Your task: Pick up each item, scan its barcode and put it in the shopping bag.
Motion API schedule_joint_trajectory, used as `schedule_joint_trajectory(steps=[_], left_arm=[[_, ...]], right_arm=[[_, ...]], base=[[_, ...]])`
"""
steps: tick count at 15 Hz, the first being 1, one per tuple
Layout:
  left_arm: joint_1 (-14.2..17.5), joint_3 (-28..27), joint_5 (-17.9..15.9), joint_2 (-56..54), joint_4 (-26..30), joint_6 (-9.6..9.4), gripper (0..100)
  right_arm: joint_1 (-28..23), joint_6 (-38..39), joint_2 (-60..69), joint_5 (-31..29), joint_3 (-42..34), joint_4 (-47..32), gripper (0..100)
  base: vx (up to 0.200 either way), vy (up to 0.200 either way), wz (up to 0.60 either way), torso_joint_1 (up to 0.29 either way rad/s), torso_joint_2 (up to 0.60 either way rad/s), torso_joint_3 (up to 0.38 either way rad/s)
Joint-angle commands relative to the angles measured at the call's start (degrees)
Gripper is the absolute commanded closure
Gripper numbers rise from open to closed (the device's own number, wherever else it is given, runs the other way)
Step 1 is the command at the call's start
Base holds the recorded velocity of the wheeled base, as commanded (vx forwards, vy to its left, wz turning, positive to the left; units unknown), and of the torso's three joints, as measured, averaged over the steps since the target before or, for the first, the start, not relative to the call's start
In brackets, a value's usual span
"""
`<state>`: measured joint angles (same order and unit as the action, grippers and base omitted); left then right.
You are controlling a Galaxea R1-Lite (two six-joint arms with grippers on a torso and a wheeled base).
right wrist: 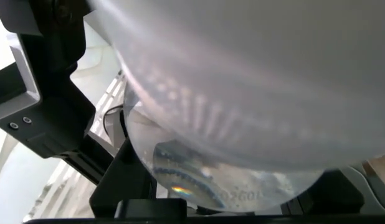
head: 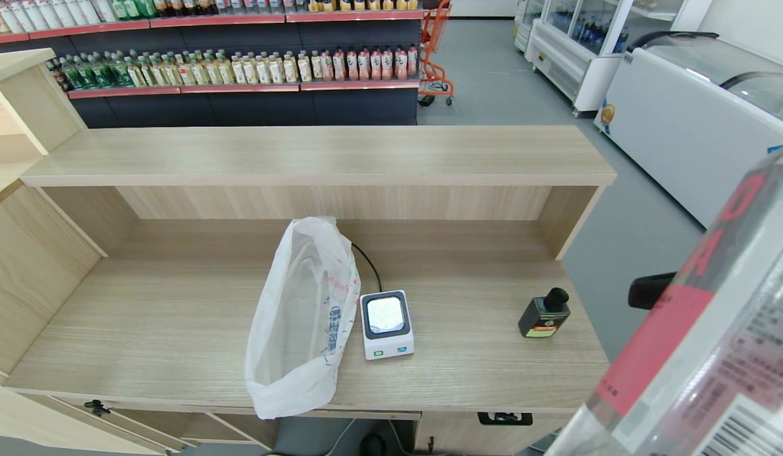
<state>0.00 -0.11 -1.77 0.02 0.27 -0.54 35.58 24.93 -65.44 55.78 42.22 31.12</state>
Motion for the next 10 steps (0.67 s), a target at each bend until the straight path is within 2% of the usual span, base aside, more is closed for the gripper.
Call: schedule_joint_trajectory(steps=[1,2,3,4,8,9,10], left_arm=[[0.0,0.02,0.01,0.06,0.0,0.01,100],[0.0,0.02,0.01,-0.02,0.0,0.01,100],[0.0,0.02,-0.08,-0.02,0.0,0.01,100],[0.0,0.02,0.01,-0.02,0.0,0.01,100],[0.0,-0.07,0.01,0.06,0.0,0.01,100],[0.0,0.02,-0.08,-0.02,0.0,0.01,100],[0.0,0.02,-0.08,-0.02,0.0,0.01,100]], right_arm=[[-1.57,-0.14,-0.22,-0.15,-0.38,-0.1,100],[-2.89,-0.85,-0.57,-0.33,-0.47,-0.1,100],[-8.51,-7.62,-2.85,-1.64,-1.17,-0.19,100],[-11.41,-14.12,-4.7,-6.92,-1.96,-0.19,100],[-11.15,-22.38,-8.13,-42.07,-5.21,-3.35,100],[-11.15,-22.64,-8.74,-46.73,-5.21,-3.96,100],[-11.41,-23.0,-10.85,-55.87,-6.36,-3.88,100]], base=[[0.0,0.0,0.0,0.0,0.0,0.0],[0.0,0.0,0.0,0.0,0.0,0.0],[0.0,0.0,0.0,0.0,0.0,0.0],[0.0,0.0,0.0,0.0,0.0,0.0],[0.0,0.0,0.0,0.0,0.0,0.0],[0.0,0.0,0.0,0.0,0.0,0.0],[0.0,0.0,0.0,0.0,0.0,0.0]])
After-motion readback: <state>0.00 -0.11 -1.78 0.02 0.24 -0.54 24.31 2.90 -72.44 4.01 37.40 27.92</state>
